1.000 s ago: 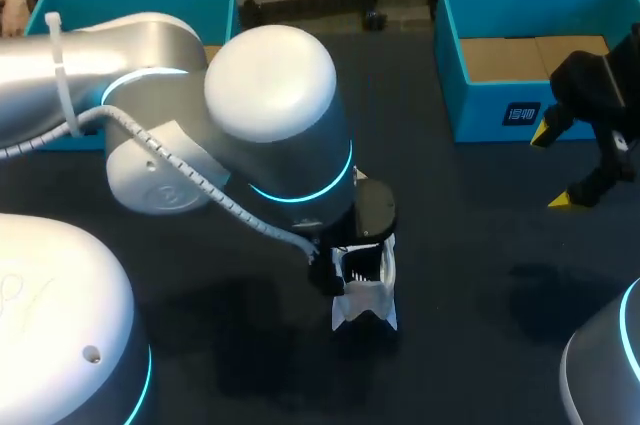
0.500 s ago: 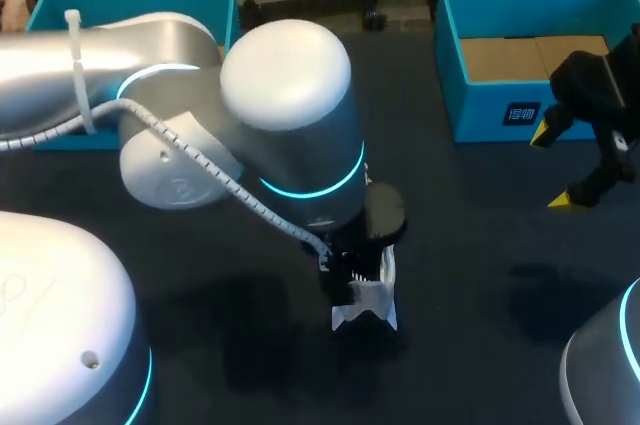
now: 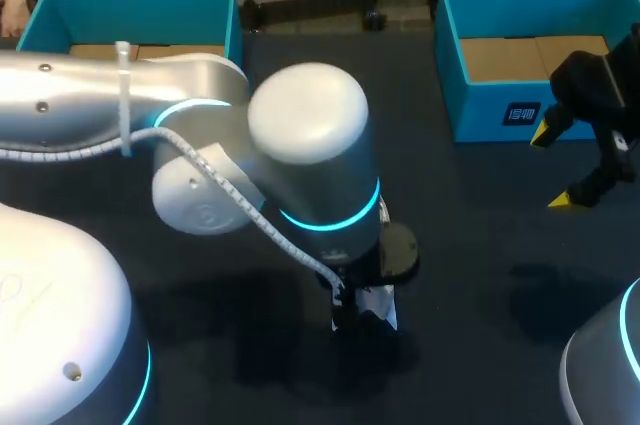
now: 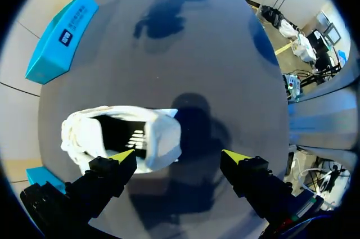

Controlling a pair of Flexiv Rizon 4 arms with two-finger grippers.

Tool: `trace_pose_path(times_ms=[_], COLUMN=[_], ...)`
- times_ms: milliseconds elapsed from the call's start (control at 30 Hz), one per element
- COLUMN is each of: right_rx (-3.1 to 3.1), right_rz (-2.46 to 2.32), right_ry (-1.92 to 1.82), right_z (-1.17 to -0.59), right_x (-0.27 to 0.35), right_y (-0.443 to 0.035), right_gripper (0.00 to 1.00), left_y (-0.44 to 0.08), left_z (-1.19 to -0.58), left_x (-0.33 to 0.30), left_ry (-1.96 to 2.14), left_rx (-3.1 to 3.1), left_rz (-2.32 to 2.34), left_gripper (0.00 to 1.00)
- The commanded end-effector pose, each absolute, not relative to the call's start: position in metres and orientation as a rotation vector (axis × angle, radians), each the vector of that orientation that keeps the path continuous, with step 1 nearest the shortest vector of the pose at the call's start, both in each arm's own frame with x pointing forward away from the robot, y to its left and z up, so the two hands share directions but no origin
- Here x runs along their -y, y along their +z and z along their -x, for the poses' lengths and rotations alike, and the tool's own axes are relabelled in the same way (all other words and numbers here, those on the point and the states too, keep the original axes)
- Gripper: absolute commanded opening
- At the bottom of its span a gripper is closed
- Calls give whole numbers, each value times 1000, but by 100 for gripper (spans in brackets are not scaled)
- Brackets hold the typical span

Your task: Take the shoe out of the shoebox, open the shoe tongue, remove and reinsert the insole, then place the shoe into the shoebox

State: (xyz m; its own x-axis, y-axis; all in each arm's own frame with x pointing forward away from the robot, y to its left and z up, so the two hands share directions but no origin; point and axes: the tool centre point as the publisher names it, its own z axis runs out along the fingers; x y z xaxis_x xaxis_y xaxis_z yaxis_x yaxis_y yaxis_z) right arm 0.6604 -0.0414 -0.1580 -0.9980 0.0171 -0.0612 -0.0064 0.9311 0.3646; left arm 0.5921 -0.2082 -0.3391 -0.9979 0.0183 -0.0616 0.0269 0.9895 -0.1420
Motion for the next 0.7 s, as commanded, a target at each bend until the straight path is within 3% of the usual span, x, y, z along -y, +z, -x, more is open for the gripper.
trace_pose_path(times_ms=[33,667,700], right_rx=[-3030,-3030,-3030], right_rz=[-8,-8,-8], right_ry=[567,567,567], right_z=[-663,-663,-663], right_x=[40,40,40], right_y=[-158,-158,-158], right_gripper=[100,100,100], left_y=[-361,-398,-398], left_z=[-589,-604,-604], left_x=[226,223,222], left_ry=[-183,-77,-74], left_rx=[-3076,-3051,-3054], left_rz=[-40,14,10], left_gripper=[100,100,96])
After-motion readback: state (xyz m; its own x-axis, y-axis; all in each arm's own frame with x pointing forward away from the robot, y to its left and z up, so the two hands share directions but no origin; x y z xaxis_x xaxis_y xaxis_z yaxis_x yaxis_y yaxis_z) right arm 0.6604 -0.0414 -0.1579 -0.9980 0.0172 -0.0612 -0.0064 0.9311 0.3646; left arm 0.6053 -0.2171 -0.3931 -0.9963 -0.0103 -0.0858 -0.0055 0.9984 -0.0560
